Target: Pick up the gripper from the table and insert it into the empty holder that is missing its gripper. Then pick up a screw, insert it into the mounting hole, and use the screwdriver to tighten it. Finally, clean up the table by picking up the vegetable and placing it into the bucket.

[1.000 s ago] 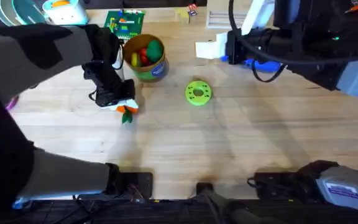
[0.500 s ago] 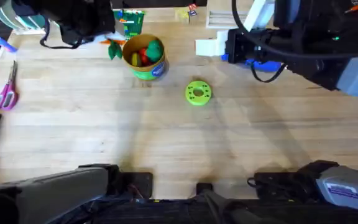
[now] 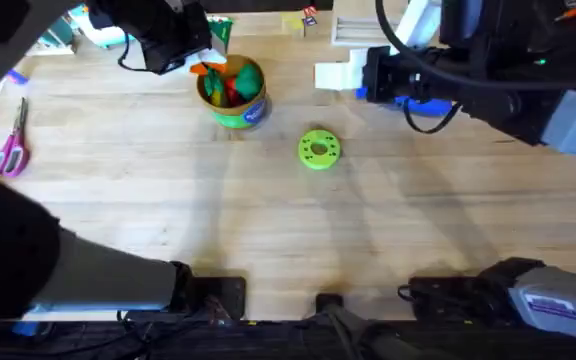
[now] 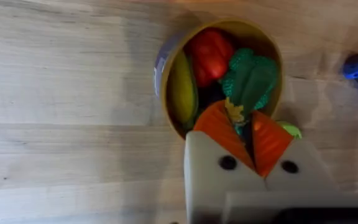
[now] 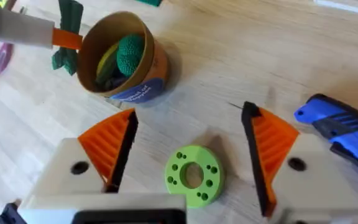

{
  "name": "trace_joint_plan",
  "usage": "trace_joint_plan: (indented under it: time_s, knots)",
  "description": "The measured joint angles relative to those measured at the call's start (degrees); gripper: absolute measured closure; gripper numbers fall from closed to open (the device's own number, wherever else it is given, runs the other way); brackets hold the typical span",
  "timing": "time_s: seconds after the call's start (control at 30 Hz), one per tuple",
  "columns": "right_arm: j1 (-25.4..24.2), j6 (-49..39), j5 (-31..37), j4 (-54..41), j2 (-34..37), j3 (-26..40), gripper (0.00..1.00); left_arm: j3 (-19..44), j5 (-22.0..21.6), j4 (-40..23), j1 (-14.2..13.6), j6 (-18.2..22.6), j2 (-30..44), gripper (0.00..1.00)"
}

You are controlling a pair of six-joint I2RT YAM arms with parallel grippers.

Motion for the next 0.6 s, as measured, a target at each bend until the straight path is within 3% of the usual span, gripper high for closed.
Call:
trace_joint_plan:
  time_s: [0.03, 0.17, 0.2, 0.33, 0.4, 0.6]
  knots:
    - [0.0, 0.0, 0.0, -0.2, 0.0, 0.0, 0.010, 0.0, 0.1, 0.4, 0.0, 0.0, 0.8, 0.973]
    - [0.0, 0.0, 0.0, -0.6, 0.0, 0.0, 0.010, 0.0, 0.7, 0.8, 0.0, -0.2, 3.1, 0.772]
    - [0.0, 0.0, 0.0, -0.8, 0.0, 0.0, 0.010, 0.0, 1.0, 0.8, 0.0, -0.3, 3.5, 0.663]
    - [0.0, 0.0, 0.0, -2.1, 0.0, 0.0, 0.010, 0.0, 2.2, 0.8, 0.0, -0.5, 3.7, 0.064]
    - [0.0, 0.1, 0.0, -3.3, 0.0, 0.0, 0.009, 0.0, 2.6, 0.7, 0.0, -0.6, 3.6, 0.013]
    - [-0.2, -0.4, -0.9, -10.7, 0.0, 0.3, 0.010, 0.4, 3.1, -4.0, 0.0, -0.6, 2.8, 0.007]
